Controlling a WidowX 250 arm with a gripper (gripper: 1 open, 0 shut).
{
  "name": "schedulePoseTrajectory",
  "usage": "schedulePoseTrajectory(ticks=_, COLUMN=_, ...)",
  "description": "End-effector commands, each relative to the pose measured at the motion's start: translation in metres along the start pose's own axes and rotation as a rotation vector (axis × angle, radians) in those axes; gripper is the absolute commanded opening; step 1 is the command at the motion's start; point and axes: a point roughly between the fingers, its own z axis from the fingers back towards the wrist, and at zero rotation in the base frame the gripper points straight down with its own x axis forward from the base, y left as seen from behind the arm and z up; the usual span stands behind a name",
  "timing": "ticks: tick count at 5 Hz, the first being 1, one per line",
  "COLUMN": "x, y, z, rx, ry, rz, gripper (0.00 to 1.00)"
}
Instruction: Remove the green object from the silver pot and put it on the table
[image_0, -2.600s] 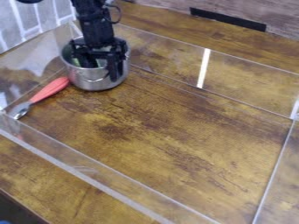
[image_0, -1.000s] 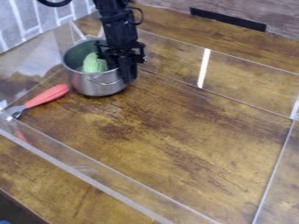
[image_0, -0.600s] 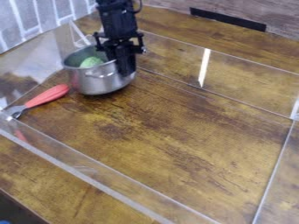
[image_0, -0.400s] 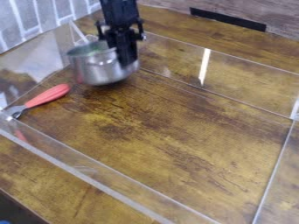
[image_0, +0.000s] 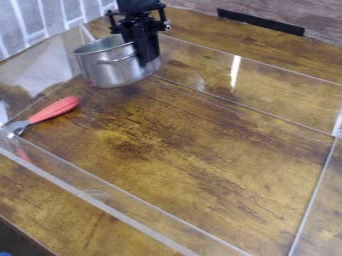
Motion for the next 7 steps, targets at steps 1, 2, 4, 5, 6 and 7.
schedulePoseTrajectory(ticks=1, x=-0.004, y=-0.016, z=0.03, rx=0.009, ry=-0.065, rz=-0.112, gripper=0.0)
schedulePoseTrajectory(ticks=2, x=-0.006, y=-0.019, z=0.026, rx=-0.011, ry=-0.042, rz=-0.181, gripper=0.0)
schedulePoseTrajectory(ticks=4, x=0.008, y=-0.035, z=0.038, rx=-0.032, ry=-0.06, rz=-0.096, gripper=0.0)
schedulePoseTrajectory(ticks=5, x=0.004, y=-0.063, z=0.026, rx=-0.056, ry=-0.029, rz=-0.164, gripper=0.0)
schedulePoseTrajectory(ticks=6, x=0.002, y=-0.093, z=0.013, rx=-0.078, ry=0.02, rz=-0.245, gripper=0.0)
schedulePoseTrajectory(ticks=7, x=0.009, y=-0.101, z=-0.004, rx=-0.071, ry=0.052, rz=-0.26, gripper=0.0)
